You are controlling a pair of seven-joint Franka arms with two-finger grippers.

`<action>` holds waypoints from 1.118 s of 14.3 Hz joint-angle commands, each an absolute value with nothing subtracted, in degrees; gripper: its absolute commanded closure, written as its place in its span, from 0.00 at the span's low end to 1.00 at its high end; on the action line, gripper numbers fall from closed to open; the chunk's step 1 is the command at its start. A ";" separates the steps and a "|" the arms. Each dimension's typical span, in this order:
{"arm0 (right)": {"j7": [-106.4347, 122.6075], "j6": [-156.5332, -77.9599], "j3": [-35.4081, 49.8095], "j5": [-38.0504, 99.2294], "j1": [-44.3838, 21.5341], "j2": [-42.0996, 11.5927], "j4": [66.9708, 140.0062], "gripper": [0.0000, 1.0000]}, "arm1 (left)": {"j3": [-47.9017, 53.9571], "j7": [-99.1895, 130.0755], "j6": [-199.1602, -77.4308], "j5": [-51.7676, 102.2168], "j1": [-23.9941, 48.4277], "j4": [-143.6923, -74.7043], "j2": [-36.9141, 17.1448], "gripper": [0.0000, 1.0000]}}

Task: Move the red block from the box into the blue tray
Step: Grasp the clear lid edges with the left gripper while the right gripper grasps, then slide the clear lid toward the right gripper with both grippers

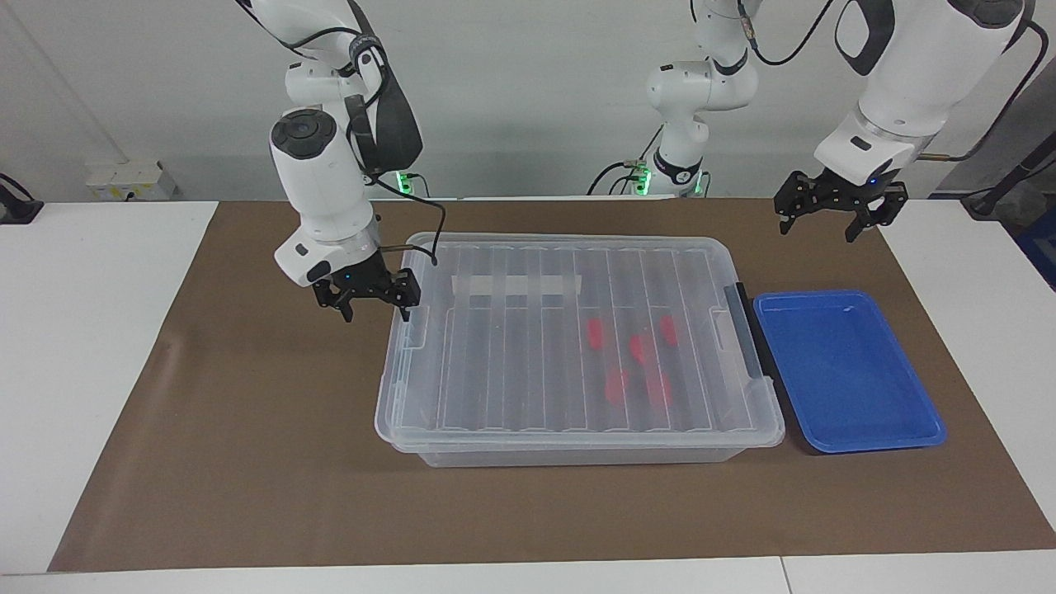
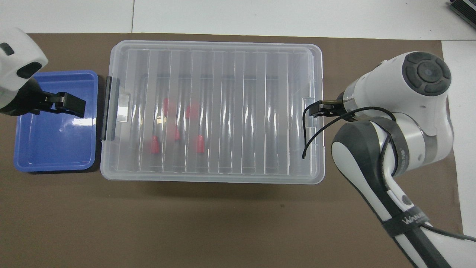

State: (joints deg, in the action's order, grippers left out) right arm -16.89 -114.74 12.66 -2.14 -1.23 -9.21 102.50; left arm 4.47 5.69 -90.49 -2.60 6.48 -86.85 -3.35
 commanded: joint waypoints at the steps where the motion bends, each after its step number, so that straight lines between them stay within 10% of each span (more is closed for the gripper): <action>1: -14.52 -113.91 12.75 -2.64 -0.88 -8.96 103.01 0.02 | 3.78 12.64 -92.11 -2.20 11.59 -89.56 -1.14 0.00; 16: 9.30 -109.43 2.38 -3.34 -0.18 -8.70 102.48 0.01 | 3.25 18.02 -105.44 1.05 13.01 -100.20 1.68 0.00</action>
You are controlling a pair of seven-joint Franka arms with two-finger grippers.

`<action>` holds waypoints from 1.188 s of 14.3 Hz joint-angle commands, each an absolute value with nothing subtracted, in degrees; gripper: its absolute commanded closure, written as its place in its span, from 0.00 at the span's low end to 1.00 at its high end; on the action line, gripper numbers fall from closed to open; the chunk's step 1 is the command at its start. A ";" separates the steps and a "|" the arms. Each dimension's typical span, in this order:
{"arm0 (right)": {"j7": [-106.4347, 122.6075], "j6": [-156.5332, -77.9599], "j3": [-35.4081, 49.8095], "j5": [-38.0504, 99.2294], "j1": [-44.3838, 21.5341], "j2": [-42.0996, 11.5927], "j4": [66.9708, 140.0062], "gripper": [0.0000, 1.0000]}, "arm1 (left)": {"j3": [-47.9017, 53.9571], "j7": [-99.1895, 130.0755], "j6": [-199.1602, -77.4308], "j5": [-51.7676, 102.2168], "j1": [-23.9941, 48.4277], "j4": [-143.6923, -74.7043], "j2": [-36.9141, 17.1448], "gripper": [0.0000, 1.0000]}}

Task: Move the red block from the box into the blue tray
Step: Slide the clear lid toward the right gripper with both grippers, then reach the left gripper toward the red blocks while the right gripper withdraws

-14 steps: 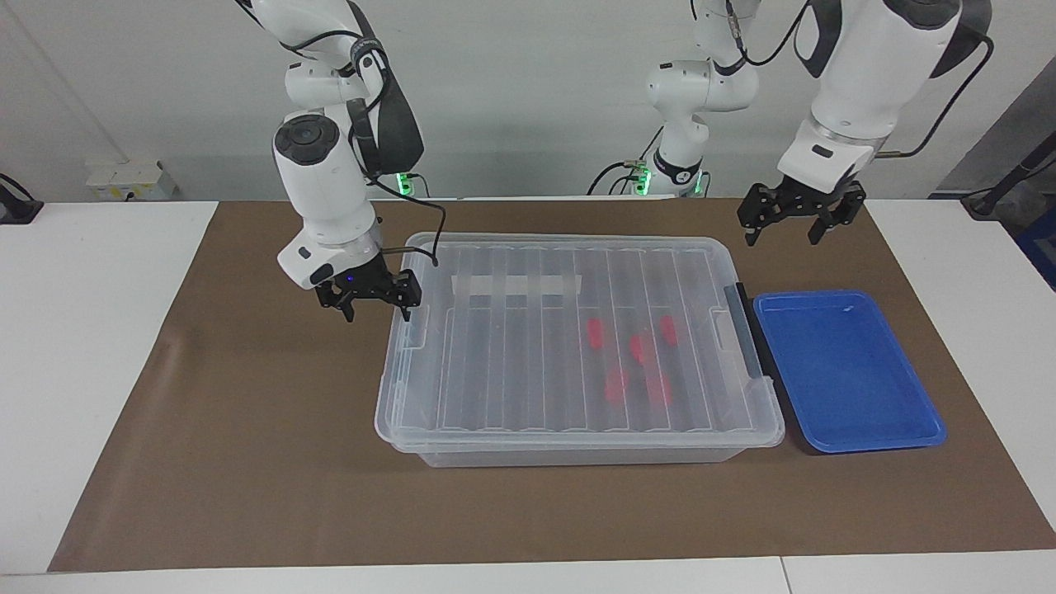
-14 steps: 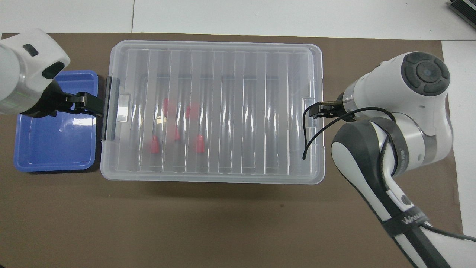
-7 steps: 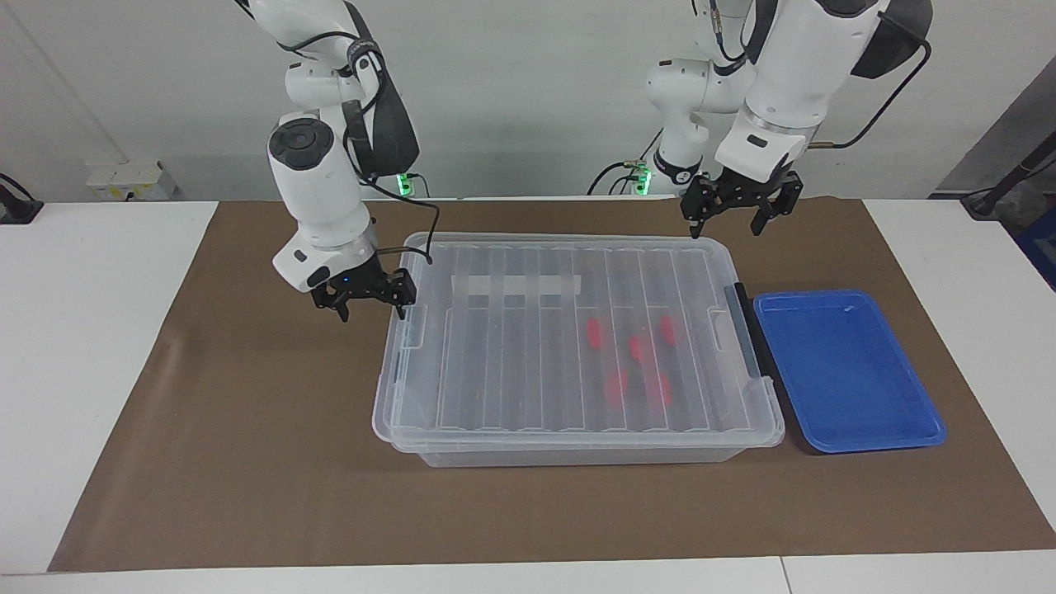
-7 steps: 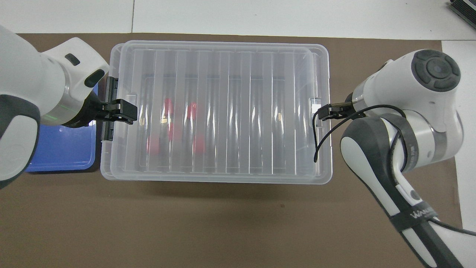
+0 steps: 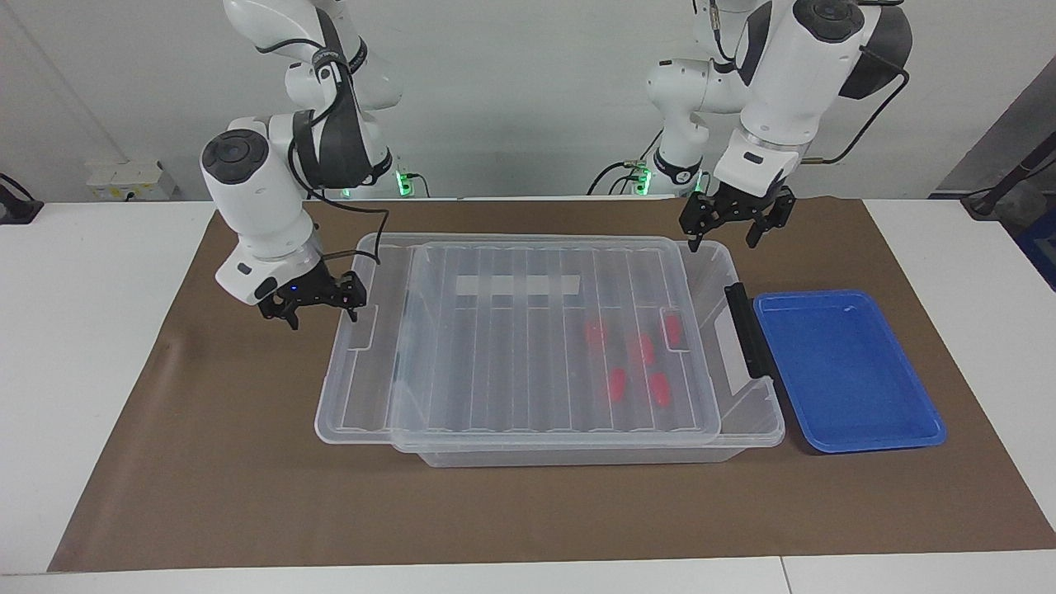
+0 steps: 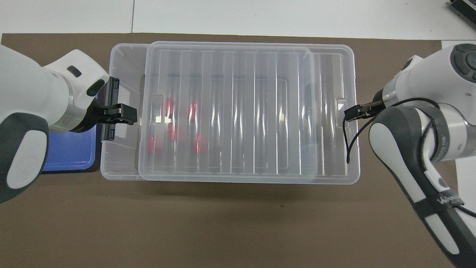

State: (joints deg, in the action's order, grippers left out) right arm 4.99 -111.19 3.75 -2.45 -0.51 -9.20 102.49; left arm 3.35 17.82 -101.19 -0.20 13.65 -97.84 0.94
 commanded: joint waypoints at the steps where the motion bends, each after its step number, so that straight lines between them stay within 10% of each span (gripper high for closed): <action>1: 11.49 -108.81 1.59 -3.34 -0.18 -8.61 102.48 0.01 | 3.25 18.45 -107.90 1.49 13.27 -100.20 -0.42 0.00; 17: 38.58 -106.17 -8.17 -3.34 0.26 -8.53 100.55 0.01 | 3.16 18.54 -131.47 0.70 13.54 -100.29 -13.78 0.00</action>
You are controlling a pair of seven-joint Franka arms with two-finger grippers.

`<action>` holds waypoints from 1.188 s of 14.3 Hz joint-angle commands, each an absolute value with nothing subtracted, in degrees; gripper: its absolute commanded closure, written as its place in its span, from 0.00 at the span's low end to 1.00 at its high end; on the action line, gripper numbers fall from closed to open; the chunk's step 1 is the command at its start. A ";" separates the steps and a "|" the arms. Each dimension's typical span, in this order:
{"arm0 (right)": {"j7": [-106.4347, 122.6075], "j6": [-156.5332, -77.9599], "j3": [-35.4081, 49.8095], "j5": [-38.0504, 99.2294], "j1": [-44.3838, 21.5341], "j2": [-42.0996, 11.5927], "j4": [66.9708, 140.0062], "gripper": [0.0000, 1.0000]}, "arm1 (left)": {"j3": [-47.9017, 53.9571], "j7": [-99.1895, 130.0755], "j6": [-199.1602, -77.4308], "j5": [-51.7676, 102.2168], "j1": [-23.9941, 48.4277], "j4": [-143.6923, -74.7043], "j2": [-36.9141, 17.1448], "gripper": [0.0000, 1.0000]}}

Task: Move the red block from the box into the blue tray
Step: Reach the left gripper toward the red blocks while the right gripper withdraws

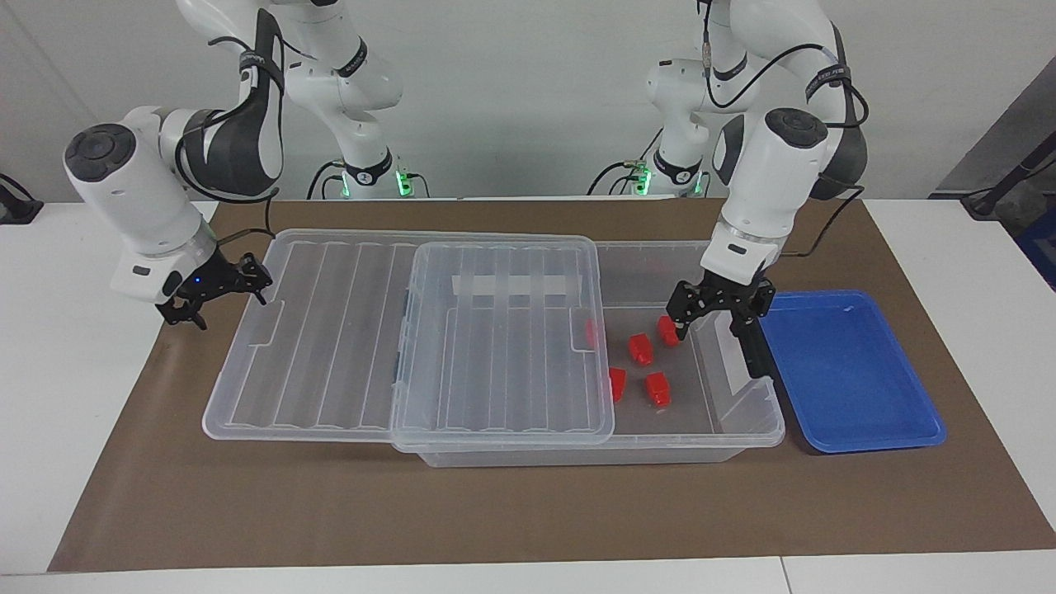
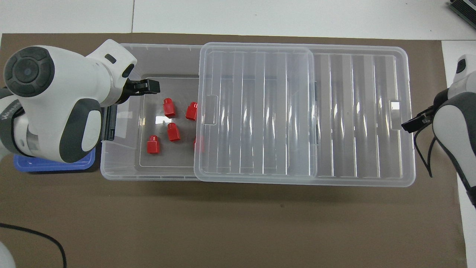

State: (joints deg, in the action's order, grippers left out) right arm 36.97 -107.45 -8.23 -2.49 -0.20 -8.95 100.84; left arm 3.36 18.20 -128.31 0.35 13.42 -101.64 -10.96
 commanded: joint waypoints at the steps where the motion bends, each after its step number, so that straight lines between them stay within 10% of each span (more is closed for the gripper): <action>1: 38.58 -106.17 -8.17 -3.34 0.18 -8.53 100.55 0.01 | 3.08 18.63 -132.70 0.53 13.71 -99.76 -15.36 0.00; 17: 4.61 -98.88 -2.38 -3.08 0.70 0.17 100.55 0.01 | 2.99 30.41 -142.03 0.44 17.05 -109.86 -18.45 0.00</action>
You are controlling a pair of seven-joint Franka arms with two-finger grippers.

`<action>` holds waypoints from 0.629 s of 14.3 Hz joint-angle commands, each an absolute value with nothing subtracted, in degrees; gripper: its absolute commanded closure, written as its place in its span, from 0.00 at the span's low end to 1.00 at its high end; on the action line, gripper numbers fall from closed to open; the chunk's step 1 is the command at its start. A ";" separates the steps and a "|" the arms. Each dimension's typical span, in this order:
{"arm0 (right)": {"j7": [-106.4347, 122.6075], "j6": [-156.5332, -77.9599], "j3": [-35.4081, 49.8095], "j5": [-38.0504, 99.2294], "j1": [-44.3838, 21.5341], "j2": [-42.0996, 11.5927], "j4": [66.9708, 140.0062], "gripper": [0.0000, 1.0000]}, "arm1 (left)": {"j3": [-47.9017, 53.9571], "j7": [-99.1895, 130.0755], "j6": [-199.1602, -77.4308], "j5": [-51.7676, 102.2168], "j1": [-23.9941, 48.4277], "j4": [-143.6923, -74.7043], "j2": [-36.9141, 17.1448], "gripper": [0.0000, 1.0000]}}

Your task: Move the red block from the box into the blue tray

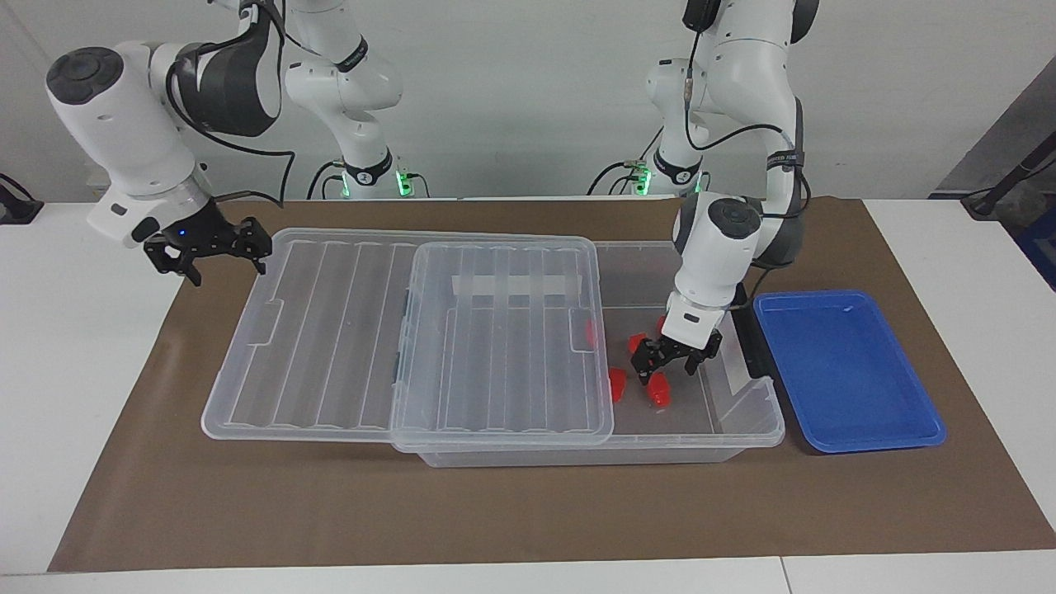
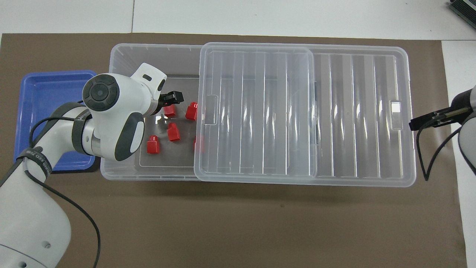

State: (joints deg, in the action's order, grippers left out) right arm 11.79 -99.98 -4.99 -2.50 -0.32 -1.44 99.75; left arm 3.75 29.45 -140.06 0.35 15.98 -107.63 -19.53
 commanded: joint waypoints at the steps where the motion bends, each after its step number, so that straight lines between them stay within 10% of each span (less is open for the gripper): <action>1: 0.39 -98.53 -1.68 -3.16 0.88 0.61 100.55 0.01 | 2.99 30.32 -142.38 -0.87 17.05 -110.47 -18.63 0.00; 9: -9.67 -97.47 2.90 -2.37 3.08 5.01 98.96 0.00 | 3.08 30.15 -150.20 -3.60 16.35 -114.96 -19.42 0.00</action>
State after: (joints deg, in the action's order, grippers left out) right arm -8.75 -98.75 1.58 -2.50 1.44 3.37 98.90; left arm 3.36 29.47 -148.26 -2.30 16.16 -113.75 -19.62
